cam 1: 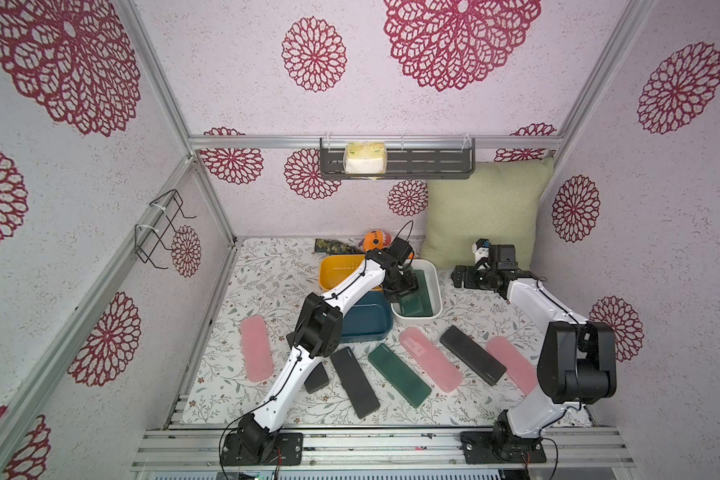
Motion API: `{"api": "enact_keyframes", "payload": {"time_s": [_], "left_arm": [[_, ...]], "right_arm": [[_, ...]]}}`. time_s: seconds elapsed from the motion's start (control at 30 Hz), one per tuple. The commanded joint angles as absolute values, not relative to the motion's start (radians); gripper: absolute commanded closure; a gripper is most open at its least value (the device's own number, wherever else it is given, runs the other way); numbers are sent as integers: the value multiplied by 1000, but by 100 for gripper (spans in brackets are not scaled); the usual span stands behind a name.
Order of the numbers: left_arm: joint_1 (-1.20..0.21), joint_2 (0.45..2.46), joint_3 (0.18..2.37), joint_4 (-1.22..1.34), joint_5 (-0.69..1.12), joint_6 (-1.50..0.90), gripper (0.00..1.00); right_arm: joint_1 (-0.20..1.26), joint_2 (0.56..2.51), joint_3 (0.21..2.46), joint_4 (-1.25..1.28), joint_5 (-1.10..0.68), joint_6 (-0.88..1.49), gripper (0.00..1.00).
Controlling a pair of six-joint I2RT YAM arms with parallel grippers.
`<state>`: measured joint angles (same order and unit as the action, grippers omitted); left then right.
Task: Place the pencil cases by color into the storage box
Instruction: Place the pencil case at the storage box.
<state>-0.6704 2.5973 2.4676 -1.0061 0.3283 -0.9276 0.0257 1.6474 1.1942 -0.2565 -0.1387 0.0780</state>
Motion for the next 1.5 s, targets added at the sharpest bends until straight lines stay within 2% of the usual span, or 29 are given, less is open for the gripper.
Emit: {"api": "enact_keyframes", "payload": {"time_s": [0.0, 0.43, 0.47, 0.5, 0.53, 0.7, 1.2, 1.47], "left_arm": [[-658, 2633, 2487, -1017, 319, -935, 40], [-657, 2636, 2518, -1016, 323, -936, 21], [-657, 2635, 2517, -1017, 323, -936, 19], [-657, 2635, 2518, -1016, 324, -936, 11], [-657, 2635, 2519, -1016, 324, -935, 8], [-655, 2634, 2519, -1016, 321, -934, 2], [-644, 2611, 2542, -990, 289, -916, 3], [-641, 2637, 2542, -877, 313, -905, 3]], "right_arm": [[17, 1645, 1198, -233, -162, 68, 1], [10, 1649, 1201, -232, -171, 69, 1], [9, 1650, 1201, -231, -170, 70, 1], [9, 1651, 1202, -231, -170, 69, 1], [9, 1651, 1202, -232, -172, 69, 1], [8, 1651, 1201, -230, -173, 69, 1], [6, 1649, 1196, -227, -189, 71, 1], [6, 1646, 1194, -231, -188, 72, 1]]}}
